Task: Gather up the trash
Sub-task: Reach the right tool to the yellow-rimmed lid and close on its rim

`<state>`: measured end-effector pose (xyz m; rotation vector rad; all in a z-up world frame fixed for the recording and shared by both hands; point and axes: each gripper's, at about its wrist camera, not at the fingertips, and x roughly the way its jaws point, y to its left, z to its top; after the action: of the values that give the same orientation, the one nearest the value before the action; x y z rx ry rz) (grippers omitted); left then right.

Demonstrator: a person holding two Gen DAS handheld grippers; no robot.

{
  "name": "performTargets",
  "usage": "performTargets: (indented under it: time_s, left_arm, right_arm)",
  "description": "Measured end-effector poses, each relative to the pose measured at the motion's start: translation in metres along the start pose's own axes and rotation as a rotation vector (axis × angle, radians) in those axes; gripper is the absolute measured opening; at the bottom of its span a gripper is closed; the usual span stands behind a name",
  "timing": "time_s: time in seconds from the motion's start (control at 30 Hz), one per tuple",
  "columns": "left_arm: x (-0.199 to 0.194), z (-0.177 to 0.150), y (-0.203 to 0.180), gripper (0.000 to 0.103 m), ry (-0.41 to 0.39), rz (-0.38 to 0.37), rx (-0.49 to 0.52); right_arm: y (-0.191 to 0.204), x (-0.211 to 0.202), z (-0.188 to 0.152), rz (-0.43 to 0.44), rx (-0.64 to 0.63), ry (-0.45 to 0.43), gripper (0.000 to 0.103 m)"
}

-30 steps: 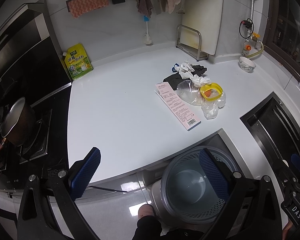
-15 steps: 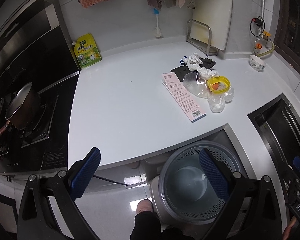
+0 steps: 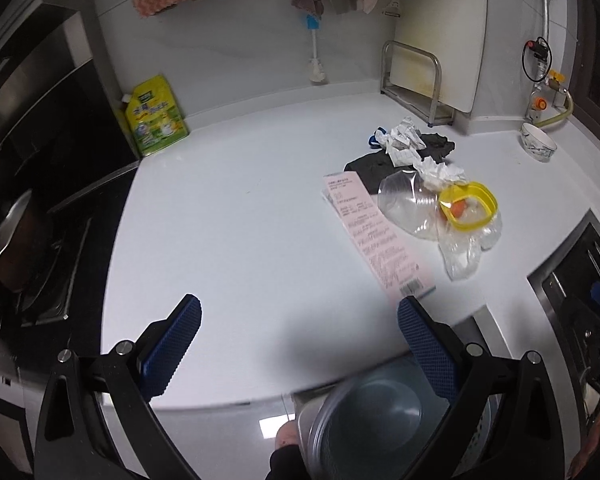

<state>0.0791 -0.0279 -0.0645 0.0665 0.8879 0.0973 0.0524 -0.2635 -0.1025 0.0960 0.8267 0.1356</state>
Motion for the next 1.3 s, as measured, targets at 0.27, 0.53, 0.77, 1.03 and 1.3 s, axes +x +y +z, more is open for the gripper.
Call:
performTargets:
  time_s: [0.27,0.53,0.77,1.03,1.3]
  left_arm:
    - [0.063,0.015,-0.011,0.097,0.028,-0.065,-0.056]
    - [0.095,0.017,-0.027,0.097,0.057,-0.093,-0.039]
    - [0.106,0.014,-0.028,0.097,0.069,-0.106,-0.048]
    - [0.111,0.013,-0.023,0.097,0.078,-0.096,-0.060]
    - [0.110,0.014,-0.021,0.097,0.071,-0.113,-0.074]
  right_arm:
    - [0.003,0.077,0.044,0.005,-0.130,-0.020,0.077]
    - [0.012,0.120,0.057,-0.001,-0.256,-0.003,0.077]
    - [0.018,0.134,0.056,0.026,-0.324,0.030,0.077]
    - [0.025,0.150,0.055,0.009,-0.371,0.025,0.077]
    - [0.025,0.157,0.060,-0.016,-0.377,-0.017,0.076]
